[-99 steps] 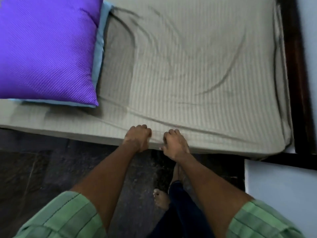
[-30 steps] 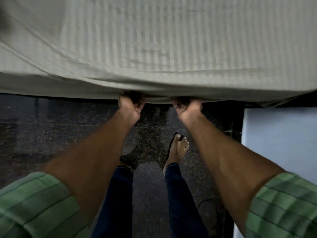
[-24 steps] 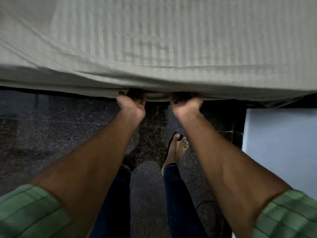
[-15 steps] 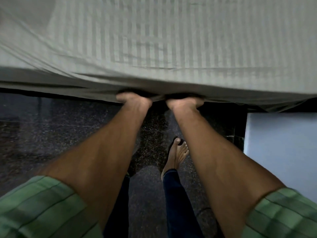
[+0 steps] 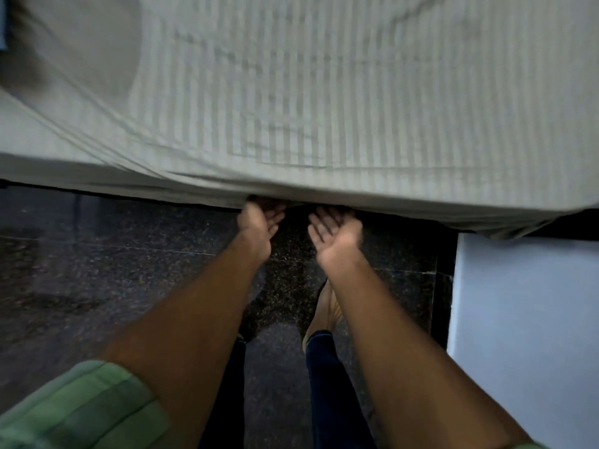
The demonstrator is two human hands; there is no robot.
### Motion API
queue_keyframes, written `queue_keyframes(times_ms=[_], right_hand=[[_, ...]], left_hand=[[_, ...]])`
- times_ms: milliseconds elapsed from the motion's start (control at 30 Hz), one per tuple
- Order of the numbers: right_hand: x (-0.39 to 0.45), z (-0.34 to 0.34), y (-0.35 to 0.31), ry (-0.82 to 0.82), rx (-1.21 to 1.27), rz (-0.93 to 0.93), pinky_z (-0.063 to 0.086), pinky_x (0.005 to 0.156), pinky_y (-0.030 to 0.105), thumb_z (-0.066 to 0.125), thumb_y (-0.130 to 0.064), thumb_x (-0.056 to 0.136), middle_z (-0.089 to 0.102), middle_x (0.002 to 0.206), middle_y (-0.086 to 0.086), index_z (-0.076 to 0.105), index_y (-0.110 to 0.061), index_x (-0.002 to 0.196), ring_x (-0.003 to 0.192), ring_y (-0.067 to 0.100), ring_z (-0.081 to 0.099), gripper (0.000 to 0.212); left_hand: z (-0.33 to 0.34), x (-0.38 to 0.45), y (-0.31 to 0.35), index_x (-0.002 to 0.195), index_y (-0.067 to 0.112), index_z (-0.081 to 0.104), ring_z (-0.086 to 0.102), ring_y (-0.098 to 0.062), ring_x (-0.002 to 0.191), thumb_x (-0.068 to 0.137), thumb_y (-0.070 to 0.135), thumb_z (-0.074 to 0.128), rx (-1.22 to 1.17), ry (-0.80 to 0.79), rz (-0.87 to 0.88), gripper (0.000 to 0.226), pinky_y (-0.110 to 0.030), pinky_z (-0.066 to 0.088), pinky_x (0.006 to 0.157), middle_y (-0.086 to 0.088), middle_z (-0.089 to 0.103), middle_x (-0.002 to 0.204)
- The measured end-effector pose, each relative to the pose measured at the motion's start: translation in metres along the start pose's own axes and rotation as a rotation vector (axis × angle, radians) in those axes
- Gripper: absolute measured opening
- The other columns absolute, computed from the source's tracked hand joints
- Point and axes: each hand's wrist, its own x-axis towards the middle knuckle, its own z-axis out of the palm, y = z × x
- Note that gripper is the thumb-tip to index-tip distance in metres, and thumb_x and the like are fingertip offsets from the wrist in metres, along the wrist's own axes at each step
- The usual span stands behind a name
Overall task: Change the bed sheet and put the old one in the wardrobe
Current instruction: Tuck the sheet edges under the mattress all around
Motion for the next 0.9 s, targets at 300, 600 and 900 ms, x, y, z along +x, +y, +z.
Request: queue_keyframes(times_ms=[300, 600, 900], right_hand=[[-0.079, 0.063, 0.087, -0.163, -1.066, -0.705, 0.050, 0.061, 0.031, 0.065, -0.019, 0.088, 0.071, 0.075, -0.004, 0.069, -0.024, 0.081, 0.068, 0.017, 0.065, 0.009], [-0.124, 0.144, 0.152, -0.388, -1.543, -1.521, 0.051, 0.089, 0.041, 0.068, -0.014, 0.084, 0.068, 0.105, 0.007, 0.071, -0.010, 0.111, 0.097, 0.029, 0.063, 0.027], [-0.119, 0.207, 0.189, -0.173, -1.646, -1.806, 0.048, 0.074, 0.038, 0.075, -0.016, 0.087, 0.063, 0.096, 0.001, 0.071, -0.017, 0.092, 0.090, 0.024, 0.055, 0.007]], left_hand=[[-0.075, -0.024, 0.056, 0.084, 0.006, 0.071, 0.065, -0.027, 0.073, 0.090, 0.029, 0.060, 0.564, 0.386, 0.591, 0.026, -0.032, 0.044, 0.068, -0.011, 0.072, 0.079], [-0.228, -0.054, 0.172, 0.114, 0.023, 0.066, 0.056, -0.025, 0.114, 0.091, 0.030, 0.067, 1.378, 0.469, 1.384, 0.024, -0.042, 0.039, 0.092, 0.000, 0.061, 0.118], [-0.274, -0.026, 0.270, 0.099, 0.022, 0.074, 0.063, -0.026, 0.091, 0.081, 0.028, 0.082, 1.548, 0.172, 1.500, 0.020, -0.042, 0.045, 0.079, 0.000, 0.070, 0.100]])
